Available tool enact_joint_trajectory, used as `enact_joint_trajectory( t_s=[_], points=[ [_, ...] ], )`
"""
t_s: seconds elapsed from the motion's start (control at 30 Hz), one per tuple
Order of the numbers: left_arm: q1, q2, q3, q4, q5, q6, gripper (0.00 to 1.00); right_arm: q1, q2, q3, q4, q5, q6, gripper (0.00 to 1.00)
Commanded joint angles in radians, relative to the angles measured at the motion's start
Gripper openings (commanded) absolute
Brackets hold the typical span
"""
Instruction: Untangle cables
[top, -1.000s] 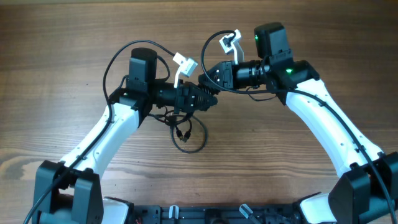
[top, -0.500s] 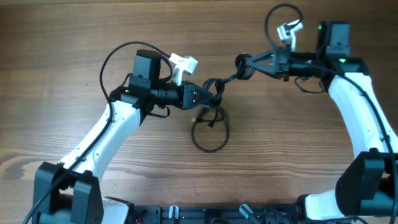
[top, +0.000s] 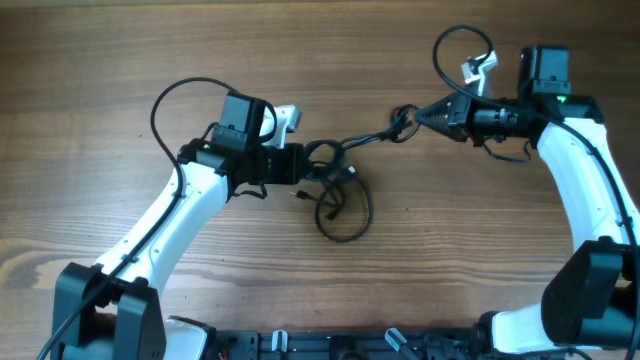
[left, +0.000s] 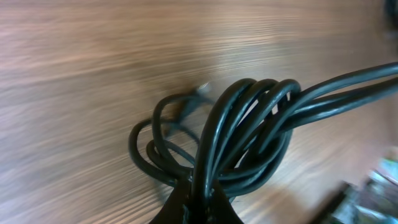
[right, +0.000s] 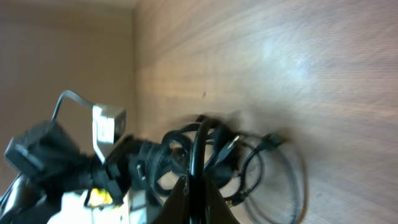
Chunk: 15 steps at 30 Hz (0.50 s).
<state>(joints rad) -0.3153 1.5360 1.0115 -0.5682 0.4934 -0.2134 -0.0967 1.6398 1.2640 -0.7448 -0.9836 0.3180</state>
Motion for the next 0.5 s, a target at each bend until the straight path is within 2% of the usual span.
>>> enact_joint_trajectory(
  t_s=[0.0, 0.07, 0.2, 0.27, 0.3, 0.33, 0.37, 0.47],
  points=[
    [0.037, 0.009, -0.047, -0.069, -0.312, -0.008, 0.04, -0.13, -0.007, 0.037, 0.044, 0.136, 0.032, 0.04],
    [0.037, 0.009, -0.047, -0.068, -0.311, -0.008, 0.04, -0.115, -0.007, 0.037, 0.011, 0.201, 0.018, 0.04],
    [0.037, 0.009, -0.047, -0.064, -0.275, -0.008, 0.04, -0.038, -0.007, 0.037, -0.02, 0.195, -0.079, 0.06],
    [0.037, 0.009, -0.047, -0.045, -0.224, -0.008, 0.04, 0.016, -0.007, 0.037, -0.028, 0.172, -0.129, 0.28],
    [0.037, 0.009, -0.047, -0.037, -0.204, -0.008, 0.04, 0.039, -0.007, 0.037, -0.027, 0.164, -0.142, 0.53],
    [0.037, 0.009, -0.047, -0.03, -0.187, -0.008, 0.04, 0.056, -0.007, 0.037, -0.025, 0.164, -0.143, 0.69],
    [0.036, 0.009, -0.047, -0.026, -0.167, -0.008, 0.04, 0.065, -0.007, 0.037, -0.025, 0.164, -0.143, 0.75],
    [0.036, 0.009, -0.047, -0.019, -0.084, -0.019, 0.04, 0.101, -0.007, 0.037, -0.026, 0.137, -0.179, 0.74]
  ],
)
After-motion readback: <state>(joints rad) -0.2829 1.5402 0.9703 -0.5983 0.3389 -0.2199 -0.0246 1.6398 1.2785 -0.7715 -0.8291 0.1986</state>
